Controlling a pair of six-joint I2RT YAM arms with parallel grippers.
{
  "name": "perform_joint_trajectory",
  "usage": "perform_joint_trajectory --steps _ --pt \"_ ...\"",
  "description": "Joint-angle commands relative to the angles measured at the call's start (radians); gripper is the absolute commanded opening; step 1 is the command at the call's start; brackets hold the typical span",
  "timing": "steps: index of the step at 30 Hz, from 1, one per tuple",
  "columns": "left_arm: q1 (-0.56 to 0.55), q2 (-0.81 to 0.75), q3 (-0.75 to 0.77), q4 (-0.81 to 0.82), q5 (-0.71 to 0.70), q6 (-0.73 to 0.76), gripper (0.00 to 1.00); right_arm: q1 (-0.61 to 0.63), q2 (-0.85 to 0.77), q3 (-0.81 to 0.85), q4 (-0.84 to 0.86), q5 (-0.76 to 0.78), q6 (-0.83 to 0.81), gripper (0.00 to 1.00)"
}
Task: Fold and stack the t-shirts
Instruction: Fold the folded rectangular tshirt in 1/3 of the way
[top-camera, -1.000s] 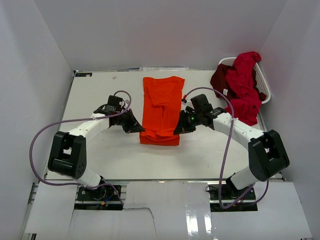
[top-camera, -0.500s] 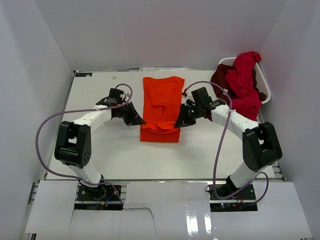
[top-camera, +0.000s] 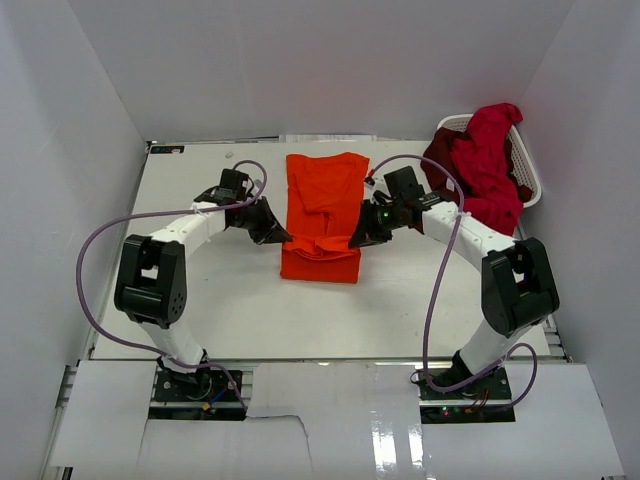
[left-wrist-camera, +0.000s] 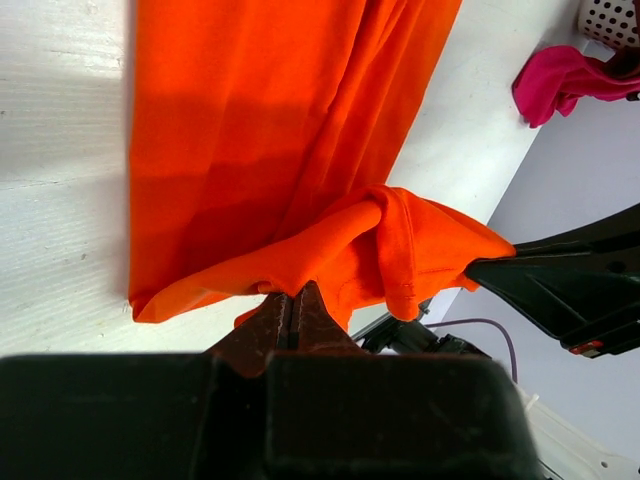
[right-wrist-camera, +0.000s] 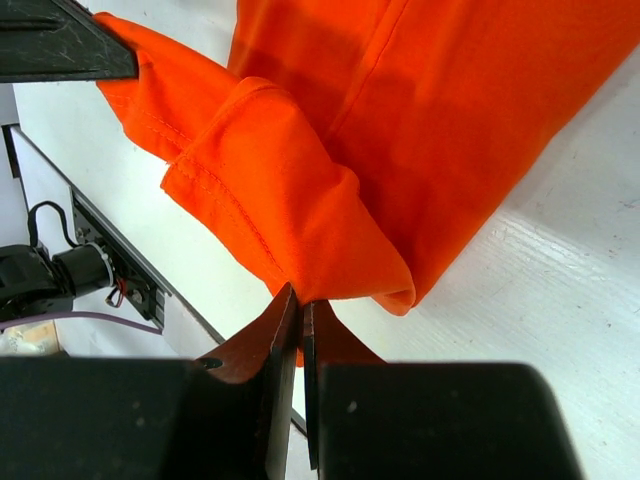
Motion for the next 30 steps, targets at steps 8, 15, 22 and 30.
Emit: perform_joint_trajectory --steps 8,15,22,30 --pt "0.021 0.026 0.077 -0.01 0.011 0.023 0.0 -0.028 0.036 0.075 -0.027 -0.033 -0.03 0.08" --pt "0.029 0.078 0.116 -0.012 0.015 0.027 0.0 -0.045 0.076 0.121 -0.044 -0.043 -0.046 0.08" --pt "0.035 0.141 0.162 -0.013 0.026 0.032 0.0 -0.068 0.134 0.172 -0.055 -0.059 -0.058 0.08" --pt "0.035 0.221 0.229 -0.015 0.026 0.038 0.0 -0.094 0.203 0.212 -0.058 -0.079 -0.076 0.08"
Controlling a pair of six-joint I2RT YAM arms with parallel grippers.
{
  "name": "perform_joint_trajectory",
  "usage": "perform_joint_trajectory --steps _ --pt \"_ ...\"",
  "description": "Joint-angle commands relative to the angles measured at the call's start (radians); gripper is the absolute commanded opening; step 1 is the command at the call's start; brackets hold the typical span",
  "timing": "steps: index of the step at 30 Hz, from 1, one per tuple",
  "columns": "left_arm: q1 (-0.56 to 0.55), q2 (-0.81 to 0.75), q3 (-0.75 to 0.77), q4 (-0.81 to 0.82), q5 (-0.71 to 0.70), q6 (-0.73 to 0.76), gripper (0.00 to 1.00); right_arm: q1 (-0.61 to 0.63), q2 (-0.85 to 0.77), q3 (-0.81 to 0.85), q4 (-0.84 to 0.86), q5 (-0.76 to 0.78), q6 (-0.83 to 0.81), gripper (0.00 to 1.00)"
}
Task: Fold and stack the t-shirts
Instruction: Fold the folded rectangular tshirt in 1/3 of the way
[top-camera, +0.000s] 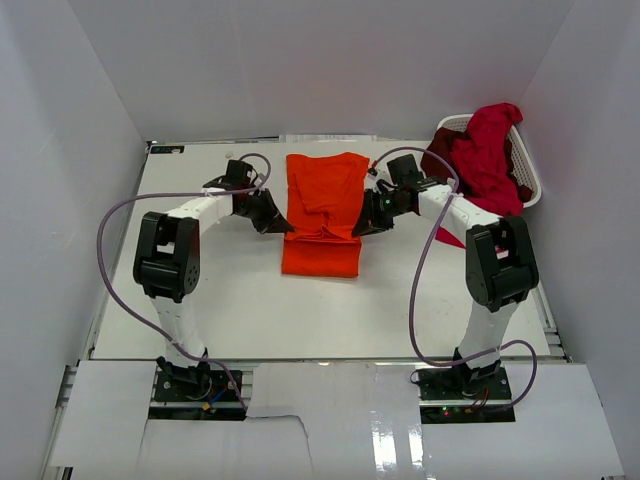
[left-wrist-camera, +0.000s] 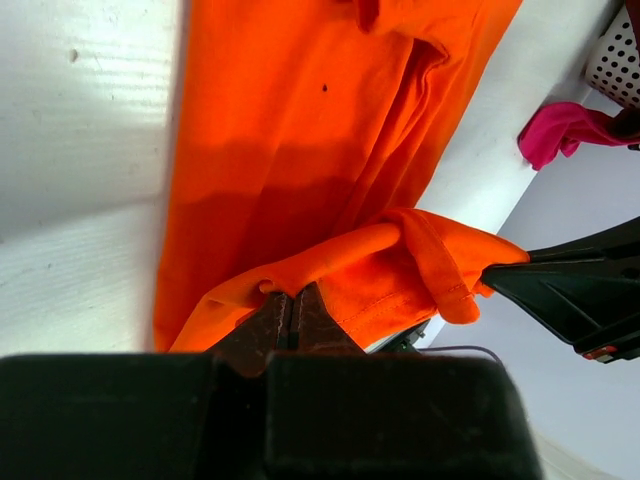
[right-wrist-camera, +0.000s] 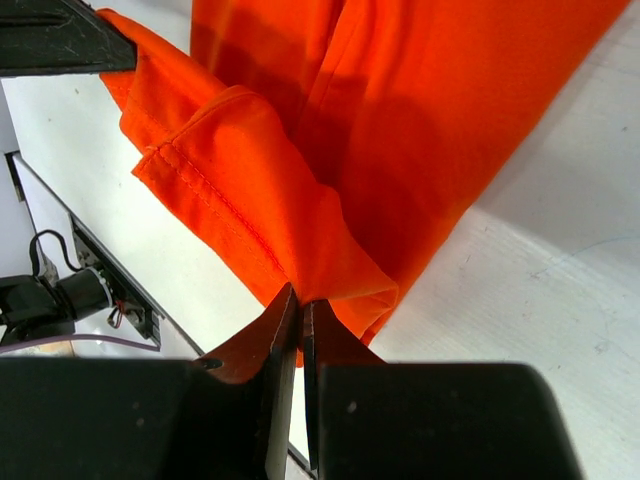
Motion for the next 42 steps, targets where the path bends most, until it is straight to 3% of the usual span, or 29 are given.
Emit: perform_joint_trajectory --steps 1,42 --pt "0.01 0.004 0.056 0.005 0.01 0.017 0.0 -0.014 0.022 0.051 -0.006 -0.03 -0.026 0.08" --pt "0.013 0.176 0.283 -0.031 0.007 0.022 0.0 -0.055 0.229 0.308 -0.071 -0.059 -0.061 0.08"
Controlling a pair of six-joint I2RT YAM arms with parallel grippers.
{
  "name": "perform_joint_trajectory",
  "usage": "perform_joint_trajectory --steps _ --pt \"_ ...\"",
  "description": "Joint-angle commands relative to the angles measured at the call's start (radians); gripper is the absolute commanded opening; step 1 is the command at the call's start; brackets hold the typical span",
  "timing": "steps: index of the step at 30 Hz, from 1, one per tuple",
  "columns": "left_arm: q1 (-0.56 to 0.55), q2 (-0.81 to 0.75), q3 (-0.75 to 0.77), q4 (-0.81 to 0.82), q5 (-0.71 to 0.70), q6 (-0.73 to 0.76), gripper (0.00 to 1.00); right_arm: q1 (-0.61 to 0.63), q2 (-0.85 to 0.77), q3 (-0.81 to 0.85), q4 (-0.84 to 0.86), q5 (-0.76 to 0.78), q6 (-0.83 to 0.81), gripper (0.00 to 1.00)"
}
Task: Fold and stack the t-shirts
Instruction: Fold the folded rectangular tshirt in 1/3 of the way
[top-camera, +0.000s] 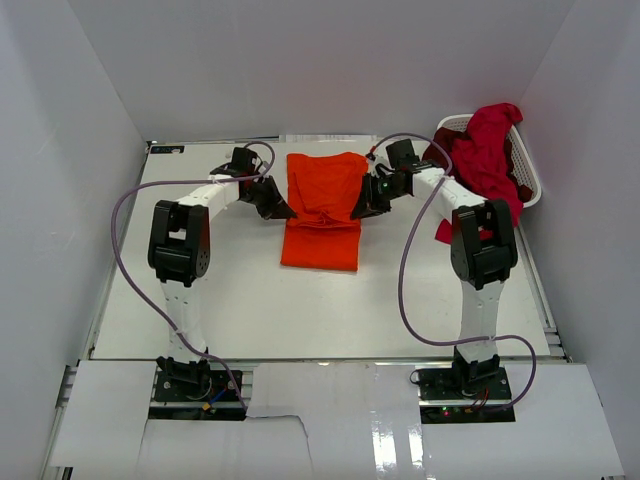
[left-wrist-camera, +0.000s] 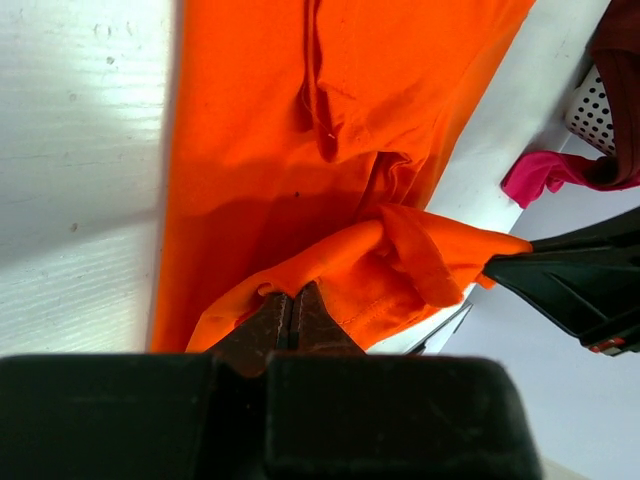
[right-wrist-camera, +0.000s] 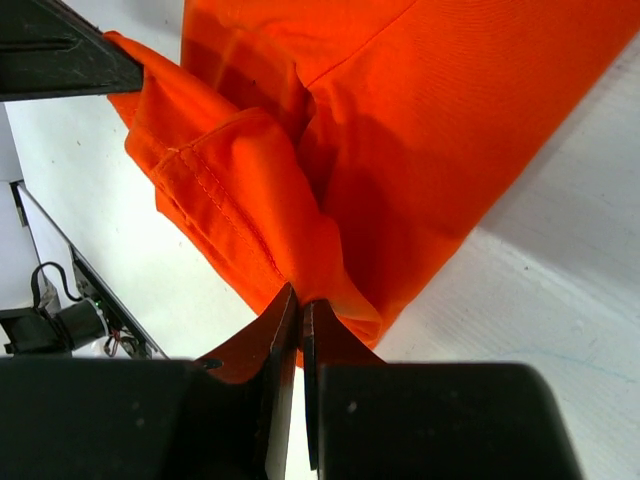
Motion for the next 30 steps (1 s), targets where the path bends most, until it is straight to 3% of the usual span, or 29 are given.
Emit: perform_joint_trajectory --steps 1,6,9,14,30 --pt "0.007 -0.005 0.049 0.01 0.023 0.011 0.01 -0.007 0.02 0.052 -0.015 -0.024 -0.015 0.08" --pt "0.01 0.007 0.058 0.015 0.046 0.01 0.08 -0.008 0.036 0.075 -0.02 -0.024 -0.016 0.11" --pt "0.01 0.001 0.057 0.027 0.046 0.003 0.17 -0.01 0.046 0.086 -0.021 -0.026 -0.016 0.15" --pt "0.013 -0.007 0.057 0.038 0.048 -0.001 0.29 -0.013 0.047 0.098 -0.021 -0.016 -0.016 0.28" --pt "0.045 -0.059 -0.009 0.205 0.025 -0.098 0.33 -0.033 0.078 0.15 -0.006 -0.006 -0.015 0.38"
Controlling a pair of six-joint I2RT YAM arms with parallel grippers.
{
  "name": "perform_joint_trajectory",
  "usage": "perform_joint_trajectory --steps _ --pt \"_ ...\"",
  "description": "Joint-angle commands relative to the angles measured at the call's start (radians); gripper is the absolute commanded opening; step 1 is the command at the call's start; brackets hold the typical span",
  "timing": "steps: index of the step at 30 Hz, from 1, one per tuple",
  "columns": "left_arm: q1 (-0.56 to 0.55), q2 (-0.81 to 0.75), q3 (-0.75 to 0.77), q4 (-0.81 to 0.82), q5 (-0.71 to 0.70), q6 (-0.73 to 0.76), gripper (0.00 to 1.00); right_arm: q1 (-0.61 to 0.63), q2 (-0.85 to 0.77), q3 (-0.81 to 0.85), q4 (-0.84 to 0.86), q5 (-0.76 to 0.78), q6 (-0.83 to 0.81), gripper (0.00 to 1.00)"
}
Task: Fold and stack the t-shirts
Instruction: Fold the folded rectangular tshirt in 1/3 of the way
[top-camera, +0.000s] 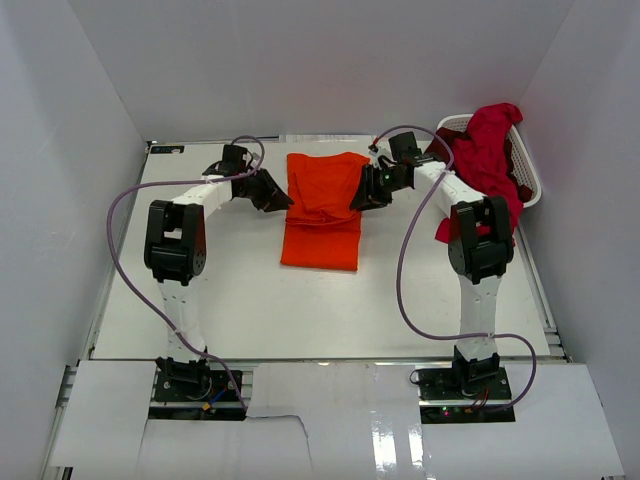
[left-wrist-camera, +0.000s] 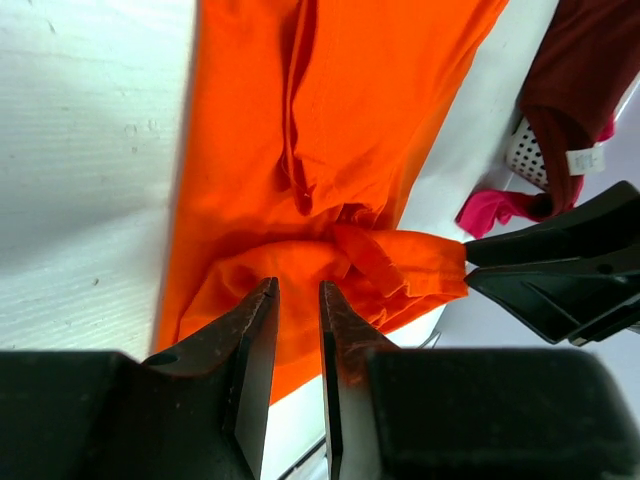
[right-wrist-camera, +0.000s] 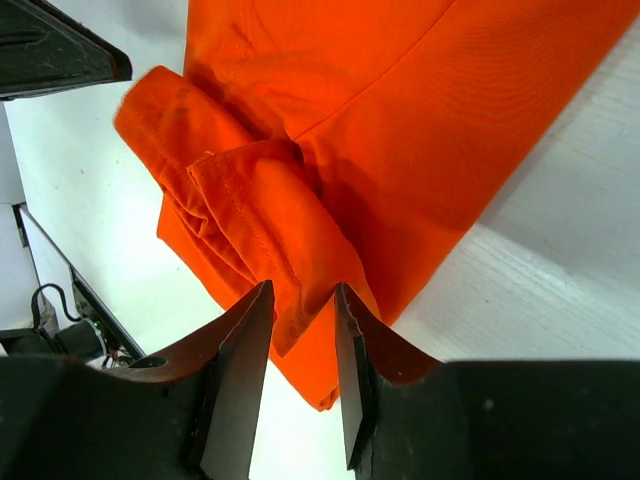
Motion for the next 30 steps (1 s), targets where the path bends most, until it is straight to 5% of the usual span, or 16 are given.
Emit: perform_joint_trajectory --steps 1,14,19,30 --pt "0.007 -0.055 0.013 0.072 0.003 -0.035 0.33 -0.012 0.019 0.05 0.012 -0.012 -0.006 0.38" --pt "0.066 0.014 0.067 0.198 0.006 -0.107 0.33 -0.045 0.047 0.042 0.141 0.02 0.04 0.42" --pt "0.087 -0.107 0.037 0.175 -0.012 -0.039 0.34 -0.055 -0.003 0.03 0.187 0.051 0.037 0.44" --pt "0.084 -0.521 -0.416 0.279 0.167 0.116 0.31 -0.038 -0.201 -0.173 0.281 -0.06 0.045 0.45"
